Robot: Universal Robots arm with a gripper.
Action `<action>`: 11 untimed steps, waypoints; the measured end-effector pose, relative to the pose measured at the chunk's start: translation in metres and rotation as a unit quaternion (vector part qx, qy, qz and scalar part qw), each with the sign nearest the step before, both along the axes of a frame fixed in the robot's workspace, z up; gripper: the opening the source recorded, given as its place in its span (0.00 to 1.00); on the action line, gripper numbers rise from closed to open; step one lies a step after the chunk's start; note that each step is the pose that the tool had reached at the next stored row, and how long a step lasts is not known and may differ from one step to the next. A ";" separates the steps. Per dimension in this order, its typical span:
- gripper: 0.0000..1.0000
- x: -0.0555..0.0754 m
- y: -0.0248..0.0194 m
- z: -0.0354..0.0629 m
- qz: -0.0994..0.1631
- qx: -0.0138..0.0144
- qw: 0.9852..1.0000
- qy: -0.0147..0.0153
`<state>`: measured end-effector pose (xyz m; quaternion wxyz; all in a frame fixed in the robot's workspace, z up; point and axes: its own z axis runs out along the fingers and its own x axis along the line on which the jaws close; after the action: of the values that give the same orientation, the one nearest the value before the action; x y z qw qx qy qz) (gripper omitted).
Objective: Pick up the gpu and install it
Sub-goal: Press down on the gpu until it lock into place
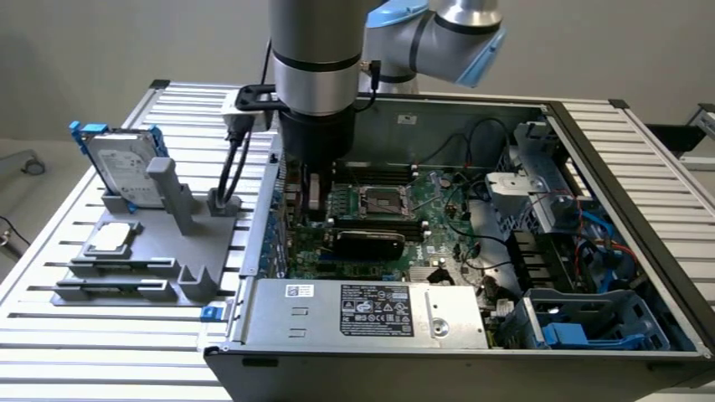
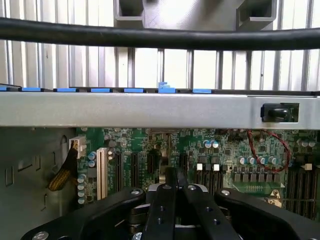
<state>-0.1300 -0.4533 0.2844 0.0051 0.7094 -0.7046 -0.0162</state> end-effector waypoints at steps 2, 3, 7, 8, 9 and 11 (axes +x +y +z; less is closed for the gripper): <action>0.11 -0.002 0.0000 0.0001 0.000 -0.001 1.000 0.003; 0.11 -0.003 -0.0001 0.0002 0.000 -0.002 1.000 0.005; 0.11 -0.007 -0.0001 0.0003 0.000 -0.004 1.000 0.011; 0.11 -0.008 -0.0001 0.0003 0.000 -0.005 1.000 0.013; 0.11 -0.009 -0.0001 0.0004 0.000 -0.005 1.000 0.014; 0.11 -0.010 0.0000 0.0010 0.000 -0.006 1.000 0.016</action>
<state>-0.1404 -0.4533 0.2853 0.0207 0.7090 -0.7045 -0.0236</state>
